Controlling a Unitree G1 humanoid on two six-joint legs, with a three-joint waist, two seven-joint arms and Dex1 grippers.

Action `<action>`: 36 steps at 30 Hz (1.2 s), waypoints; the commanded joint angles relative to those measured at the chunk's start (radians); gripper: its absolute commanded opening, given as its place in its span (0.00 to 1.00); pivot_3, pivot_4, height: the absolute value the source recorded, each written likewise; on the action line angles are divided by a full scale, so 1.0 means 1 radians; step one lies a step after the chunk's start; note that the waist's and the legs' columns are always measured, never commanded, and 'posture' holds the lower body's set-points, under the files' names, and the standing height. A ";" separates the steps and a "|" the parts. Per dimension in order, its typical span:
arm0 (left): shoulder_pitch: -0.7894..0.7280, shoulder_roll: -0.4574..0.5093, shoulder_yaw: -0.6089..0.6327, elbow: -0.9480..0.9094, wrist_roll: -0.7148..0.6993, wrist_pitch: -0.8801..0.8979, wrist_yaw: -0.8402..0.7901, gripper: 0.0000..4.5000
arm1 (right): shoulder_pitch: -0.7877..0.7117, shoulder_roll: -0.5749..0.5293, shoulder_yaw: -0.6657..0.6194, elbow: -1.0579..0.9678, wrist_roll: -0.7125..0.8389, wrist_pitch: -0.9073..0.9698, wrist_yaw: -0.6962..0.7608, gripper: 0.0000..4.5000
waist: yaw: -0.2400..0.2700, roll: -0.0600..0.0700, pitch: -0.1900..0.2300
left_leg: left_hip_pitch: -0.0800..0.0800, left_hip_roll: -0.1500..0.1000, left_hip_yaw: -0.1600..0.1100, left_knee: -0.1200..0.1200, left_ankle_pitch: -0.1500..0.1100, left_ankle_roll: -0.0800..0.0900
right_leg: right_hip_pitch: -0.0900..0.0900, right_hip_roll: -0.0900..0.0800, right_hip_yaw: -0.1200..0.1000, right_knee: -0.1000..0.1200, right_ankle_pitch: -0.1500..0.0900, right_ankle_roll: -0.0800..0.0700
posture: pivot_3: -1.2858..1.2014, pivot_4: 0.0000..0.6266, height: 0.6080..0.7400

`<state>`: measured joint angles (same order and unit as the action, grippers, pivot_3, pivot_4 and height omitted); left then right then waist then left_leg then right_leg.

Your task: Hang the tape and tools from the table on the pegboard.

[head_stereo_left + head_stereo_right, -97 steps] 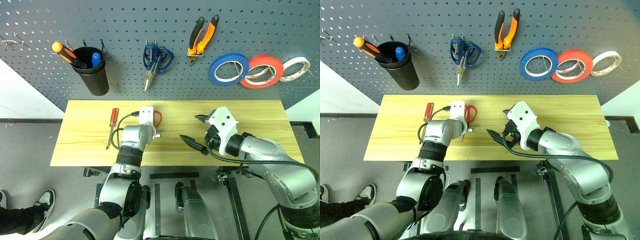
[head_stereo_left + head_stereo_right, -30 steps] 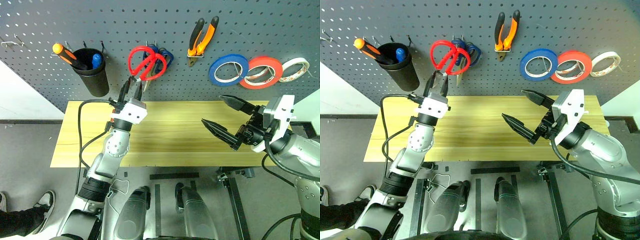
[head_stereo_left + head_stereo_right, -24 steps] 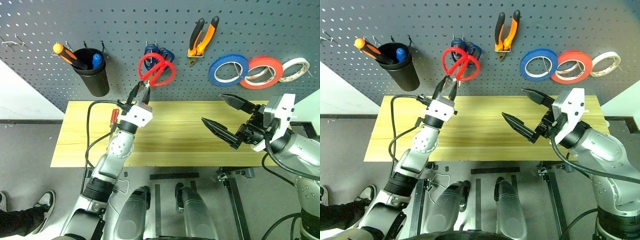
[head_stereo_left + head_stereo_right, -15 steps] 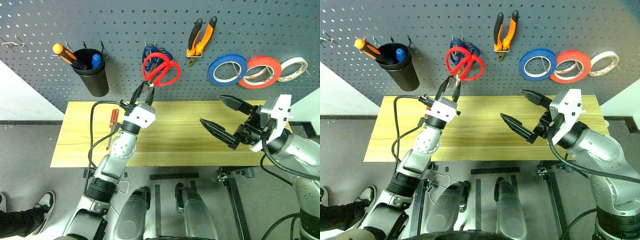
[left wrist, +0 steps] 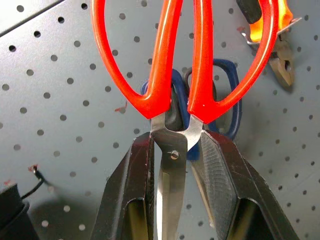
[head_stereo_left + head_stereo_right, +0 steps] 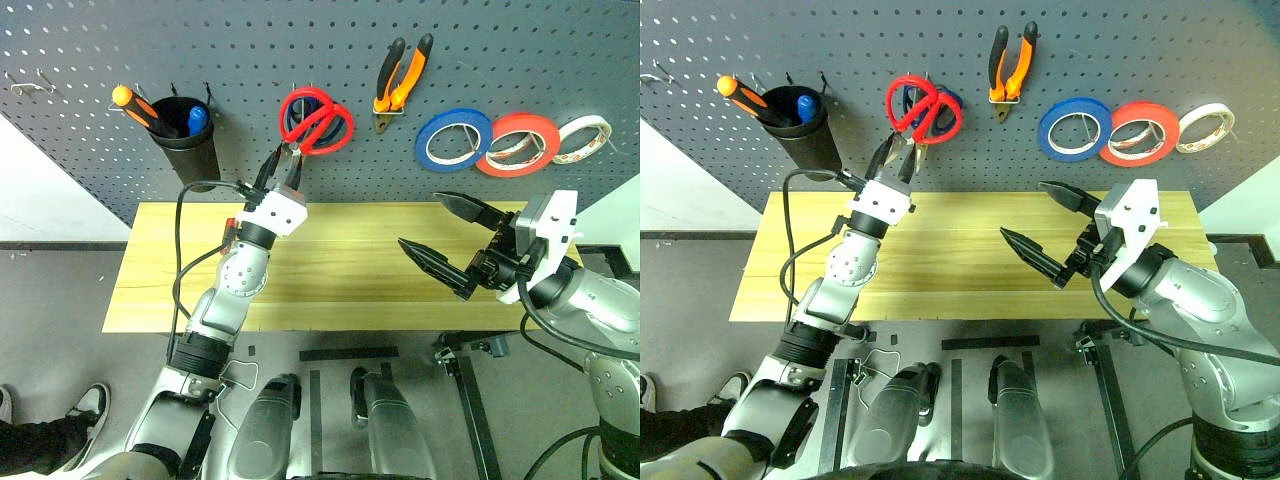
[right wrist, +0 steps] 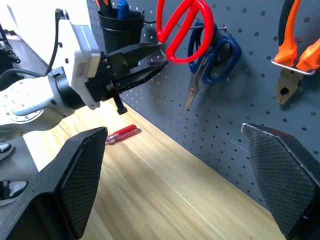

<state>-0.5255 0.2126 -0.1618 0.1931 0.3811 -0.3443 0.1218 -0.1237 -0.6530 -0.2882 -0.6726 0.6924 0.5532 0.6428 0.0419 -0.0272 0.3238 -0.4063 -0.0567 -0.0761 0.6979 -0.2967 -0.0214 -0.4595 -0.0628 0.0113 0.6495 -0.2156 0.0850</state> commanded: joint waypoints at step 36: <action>-0.275 -0.094 0.017 0.561 -0.010 0.007 0.154 0.53 | 0.015 -0.033 -0.012 -0.073 0.039 -0.002 -0.033 1.00 | -0.003 -0.002 -0.010 | 0.000 0.000 0.001 0.001 0.001 0.002 | 0.001 0.000 0.000 0.001 0.002 0.000 | 0.53 0.42 1.00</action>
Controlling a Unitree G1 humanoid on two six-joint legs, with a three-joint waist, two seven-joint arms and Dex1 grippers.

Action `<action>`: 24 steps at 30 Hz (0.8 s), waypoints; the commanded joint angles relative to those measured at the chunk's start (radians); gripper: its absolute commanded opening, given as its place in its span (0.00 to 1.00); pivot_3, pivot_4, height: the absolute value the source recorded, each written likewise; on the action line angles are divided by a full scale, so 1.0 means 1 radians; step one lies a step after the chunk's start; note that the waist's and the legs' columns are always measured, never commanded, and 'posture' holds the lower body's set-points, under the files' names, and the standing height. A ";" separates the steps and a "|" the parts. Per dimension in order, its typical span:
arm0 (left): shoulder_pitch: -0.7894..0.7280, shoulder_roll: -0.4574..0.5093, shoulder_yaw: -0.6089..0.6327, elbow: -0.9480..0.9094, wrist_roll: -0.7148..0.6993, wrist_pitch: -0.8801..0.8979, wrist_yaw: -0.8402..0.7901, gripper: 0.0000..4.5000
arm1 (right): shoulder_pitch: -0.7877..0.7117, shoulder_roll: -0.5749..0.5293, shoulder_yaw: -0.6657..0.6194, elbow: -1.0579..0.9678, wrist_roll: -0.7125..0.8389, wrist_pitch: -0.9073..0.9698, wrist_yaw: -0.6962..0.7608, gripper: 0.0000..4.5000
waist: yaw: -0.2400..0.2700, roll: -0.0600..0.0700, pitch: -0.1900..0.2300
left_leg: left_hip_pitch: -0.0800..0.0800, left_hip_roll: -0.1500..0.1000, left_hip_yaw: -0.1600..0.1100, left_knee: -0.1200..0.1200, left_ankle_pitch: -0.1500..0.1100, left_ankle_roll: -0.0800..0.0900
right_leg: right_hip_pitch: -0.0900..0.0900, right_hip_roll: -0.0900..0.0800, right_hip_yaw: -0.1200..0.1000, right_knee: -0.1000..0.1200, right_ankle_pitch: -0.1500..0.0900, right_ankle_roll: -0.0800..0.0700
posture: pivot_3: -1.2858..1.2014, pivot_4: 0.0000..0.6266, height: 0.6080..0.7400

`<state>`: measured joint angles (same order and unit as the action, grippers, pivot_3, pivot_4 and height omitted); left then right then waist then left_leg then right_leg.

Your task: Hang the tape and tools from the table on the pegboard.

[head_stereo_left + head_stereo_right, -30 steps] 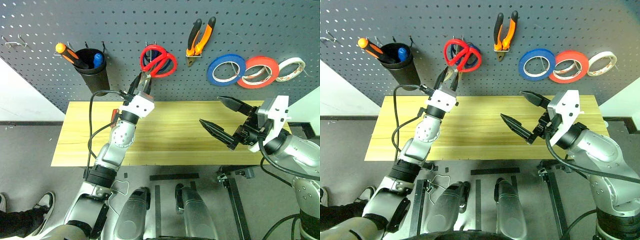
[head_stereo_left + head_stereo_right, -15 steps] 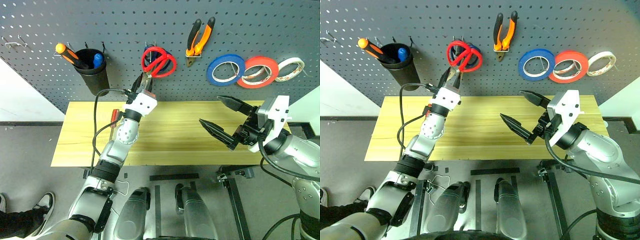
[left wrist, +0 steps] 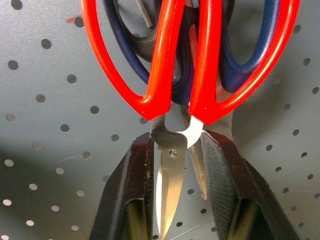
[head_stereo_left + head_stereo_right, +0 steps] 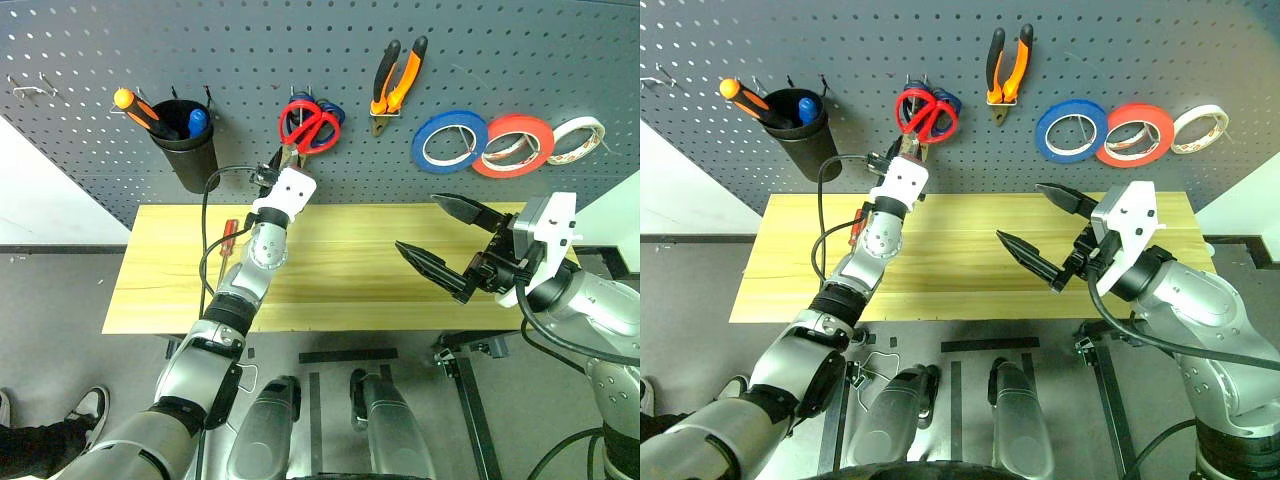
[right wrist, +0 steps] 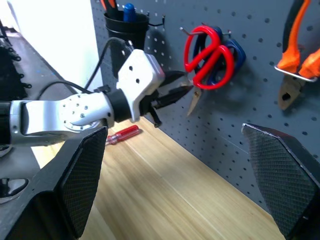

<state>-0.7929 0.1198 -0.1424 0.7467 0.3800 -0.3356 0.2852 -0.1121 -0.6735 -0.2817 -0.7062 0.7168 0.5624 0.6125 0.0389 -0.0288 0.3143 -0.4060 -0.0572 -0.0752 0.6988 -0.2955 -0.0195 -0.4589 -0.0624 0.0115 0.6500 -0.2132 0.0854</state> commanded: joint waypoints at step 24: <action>0.207 0.119 0.258 -0.446 -0.379 0.935 -0.361 0.99 | -0.053 -0.042 0.262 -0.037 -0.102 0.152 -0.099 1.00 | -0.003 0.000 0.000 | 0.000 0.000 0.000 0.000 0.000 0.000 | -0.001 0.000 0.000 0.000 0.000 0.000 | 0.53 0.48 1.00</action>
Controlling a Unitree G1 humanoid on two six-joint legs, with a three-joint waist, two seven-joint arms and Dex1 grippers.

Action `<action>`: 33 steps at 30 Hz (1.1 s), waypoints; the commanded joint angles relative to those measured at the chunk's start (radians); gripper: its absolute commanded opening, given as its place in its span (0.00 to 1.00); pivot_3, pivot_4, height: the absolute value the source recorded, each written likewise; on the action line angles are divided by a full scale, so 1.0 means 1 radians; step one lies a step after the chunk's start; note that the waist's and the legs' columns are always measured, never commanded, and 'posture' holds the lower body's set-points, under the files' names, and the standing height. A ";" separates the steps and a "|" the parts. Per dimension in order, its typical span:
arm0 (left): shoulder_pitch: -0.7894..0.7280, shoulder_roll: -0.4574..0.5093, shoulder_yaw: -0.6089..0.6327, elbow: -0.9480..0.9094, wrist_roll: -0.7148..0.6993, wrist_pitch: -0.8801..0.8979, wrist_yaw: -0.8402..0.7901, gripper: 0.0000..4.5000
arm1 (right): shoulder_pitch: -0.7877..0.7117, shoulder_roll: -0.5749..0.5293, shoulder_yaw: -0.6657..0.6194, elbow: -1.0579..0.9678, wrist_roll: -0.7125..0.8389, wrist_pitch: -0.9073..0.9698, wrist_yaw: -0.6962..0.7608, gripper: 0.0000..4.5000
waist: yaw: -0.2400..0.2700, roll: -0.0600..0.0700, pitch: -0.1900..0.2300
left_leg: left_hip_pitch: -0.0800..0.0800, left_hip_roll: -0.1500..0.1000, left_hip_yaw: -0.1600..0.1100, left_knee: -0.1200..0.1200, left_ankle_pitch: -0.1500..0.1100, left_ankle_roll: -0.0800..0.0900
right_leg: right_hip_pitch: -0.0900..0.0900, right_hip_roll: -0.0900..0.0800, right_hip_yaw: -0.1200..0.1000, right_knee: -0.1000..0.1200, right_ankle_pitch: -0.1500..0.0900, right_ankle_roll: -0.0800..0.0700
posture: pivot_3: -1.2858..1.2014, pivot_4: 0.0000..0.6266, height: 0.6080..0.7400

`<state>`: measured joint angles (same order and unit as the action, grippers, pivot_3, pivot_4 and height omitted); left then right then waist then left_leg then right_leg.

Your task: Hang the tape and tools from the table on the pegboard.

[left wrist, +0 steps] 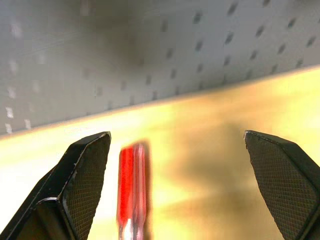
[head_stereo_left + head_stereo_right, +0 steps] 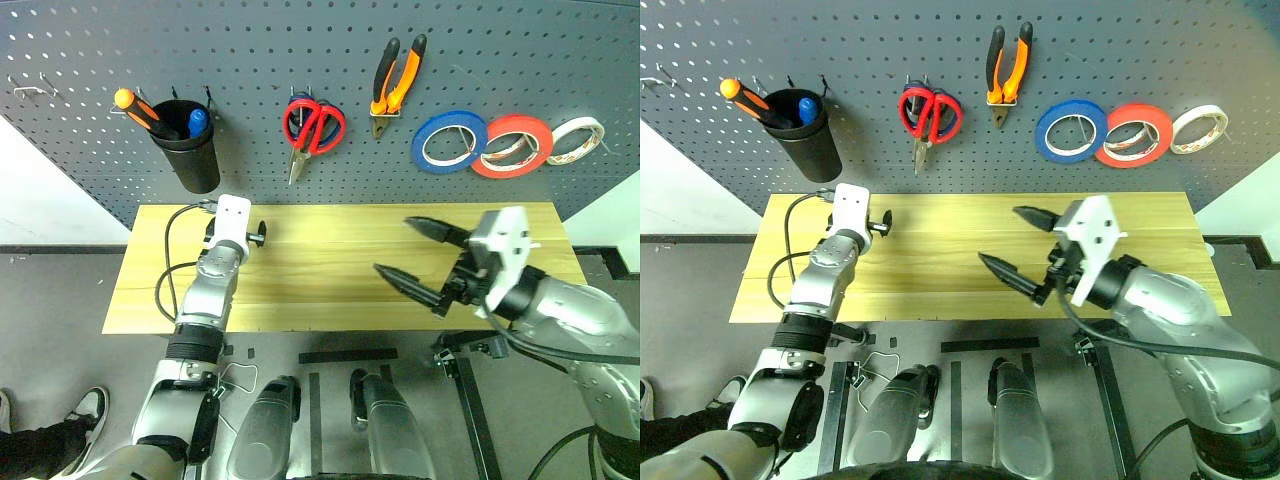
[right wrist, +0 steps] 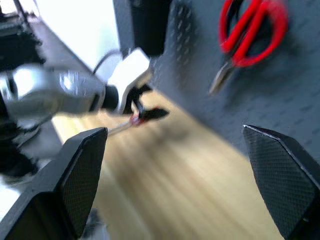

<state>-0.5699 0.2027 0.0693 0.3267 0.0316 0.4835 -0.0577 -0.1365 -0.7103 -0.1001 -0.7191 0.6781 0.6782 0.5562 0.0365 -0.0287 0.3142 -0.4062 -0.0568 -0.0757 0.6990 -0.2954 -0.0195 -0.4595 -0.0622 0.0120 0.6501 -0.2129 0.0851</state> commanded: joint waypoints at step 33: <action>-0.116 0.106 0.060 0.214 -0.098 0.234 -0.104 0.99 | -0.143 0.162 0.311 0.050 -0.321 0.151 -0.124 1.00 | -0.049 -0.001 0.004 | -0.001 0.000 -0.002 -0.001 0.000 0.000 | -0.001 -0.001 -0.001 -0.003 0.000 0.000 | 0.51 0.58 1.00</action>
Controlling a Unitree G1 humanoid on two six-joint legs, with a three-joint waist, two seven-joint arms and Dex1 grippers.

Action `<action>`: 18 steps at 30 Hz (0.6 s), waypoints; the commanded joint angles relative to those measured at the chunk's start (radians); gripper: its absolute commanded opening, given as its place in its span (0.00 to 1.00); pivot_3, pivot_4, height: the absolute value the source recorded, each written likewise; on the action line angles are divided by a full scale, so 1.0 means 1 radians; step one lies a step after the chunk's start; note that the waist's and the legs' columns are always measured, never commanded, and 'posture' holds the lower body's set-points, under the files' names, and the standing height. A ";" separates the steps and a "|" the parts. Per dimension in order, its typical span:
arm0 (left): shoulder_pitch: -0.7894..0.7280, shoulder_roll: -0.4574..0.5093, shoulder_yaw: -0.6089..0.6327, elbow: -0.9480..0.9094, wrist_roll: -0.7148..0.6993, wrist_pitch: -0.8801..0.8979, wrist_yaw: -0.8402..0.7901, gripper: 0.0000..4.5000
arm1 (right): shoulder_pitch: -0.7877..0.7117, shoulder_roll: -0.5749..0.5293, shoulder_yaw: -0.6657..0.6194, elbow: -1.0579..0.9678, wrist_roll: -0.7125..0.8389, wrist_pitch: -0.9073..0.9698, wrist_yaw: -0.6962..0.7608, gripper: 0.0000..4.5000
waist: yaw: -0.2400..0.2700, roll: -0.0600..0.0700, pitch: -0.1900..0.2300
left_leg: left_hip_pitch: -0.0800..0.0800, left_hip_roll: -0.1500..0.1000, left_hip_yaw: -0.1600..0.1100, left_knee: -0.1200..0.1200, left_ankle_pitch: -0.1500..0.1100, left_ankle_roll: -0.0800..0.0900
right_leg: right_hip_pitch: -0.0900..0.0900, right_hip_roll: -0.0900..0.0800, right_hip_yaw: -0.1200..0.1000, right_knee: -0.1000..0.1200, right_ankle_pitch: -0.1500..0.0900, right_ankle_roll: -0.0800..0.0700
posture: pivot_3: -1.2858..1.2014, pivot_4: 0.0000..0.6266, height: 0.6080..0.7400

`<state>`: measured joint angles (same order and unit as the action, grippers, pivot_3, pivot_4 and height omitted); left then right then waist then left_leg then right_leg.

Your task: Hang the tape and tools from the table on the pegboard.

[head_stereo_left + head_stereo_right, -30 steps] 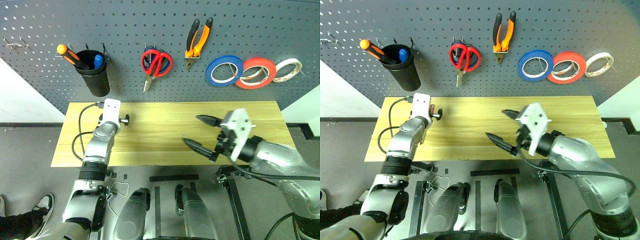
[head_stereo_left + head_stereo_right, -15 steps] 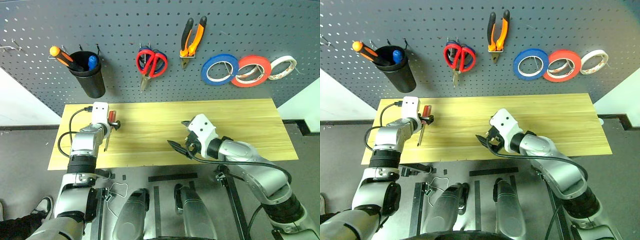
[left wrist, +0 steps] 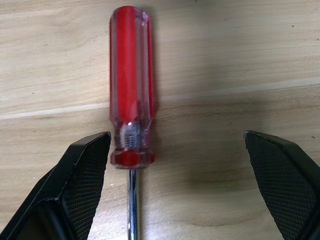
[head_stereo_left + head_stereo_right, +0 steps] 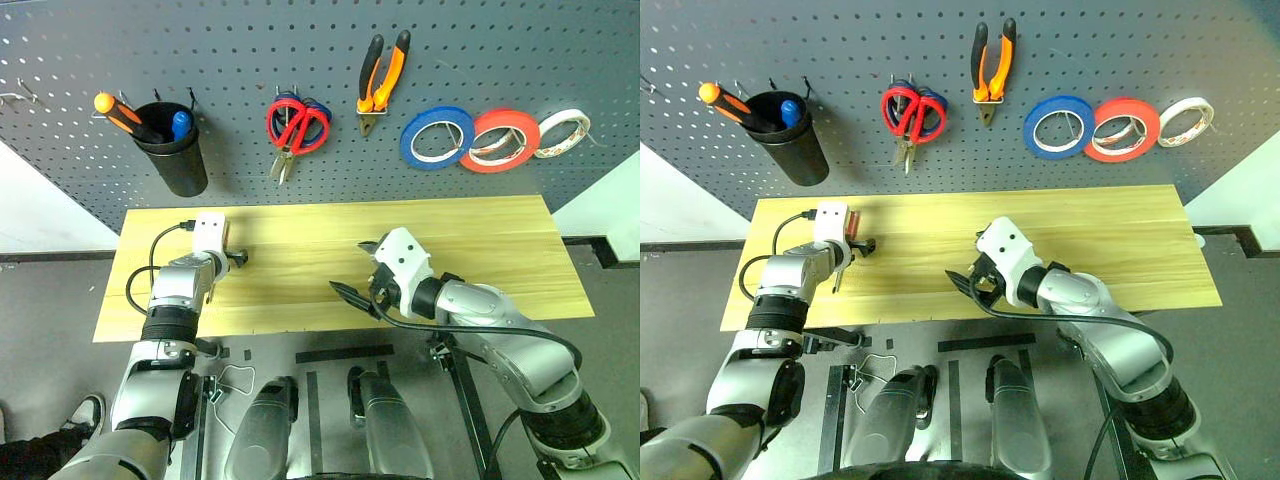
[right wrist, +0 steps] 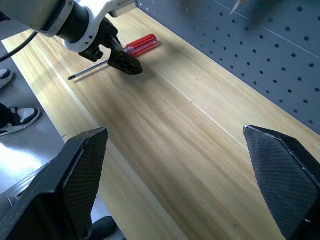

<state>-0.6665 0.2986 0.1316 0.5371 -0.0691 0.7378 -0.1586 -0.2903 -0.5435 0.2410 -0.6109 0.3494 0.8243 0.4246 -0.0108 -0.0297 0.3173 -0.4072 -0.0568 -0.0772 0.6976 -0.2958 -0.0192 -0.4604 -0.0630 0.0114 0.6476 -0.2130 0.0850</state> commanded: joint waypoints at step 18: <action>-0.003 0.005 0.004 -0.001 -0.007 0.003 -0.001 0.86 | 0.027 -0.024 -0.050 -0.056 -0.007 0.016 0.026 1.00 | -0.006 0.001 0.010 | 0.000 0.000 0.000 -0.001 0.000 0.000 | -0.001 0.000 0.000 -0.001 0.000 0.000 | 0.51 0.60 1.00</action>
<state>-0.6808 0.2984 0.1318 0.5649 -0.0742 0.7335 -0.1651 -0.2709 -0.5667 0.2185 -0.6279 0.3423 0.8461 0.4480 -0.0170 -0.0288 0.3278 -0.4074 -0.0565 -0.0773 0.6960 -0.2959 -0.0192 -0.4611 -0.0629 0.0115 0.6464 -0.2132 0.0851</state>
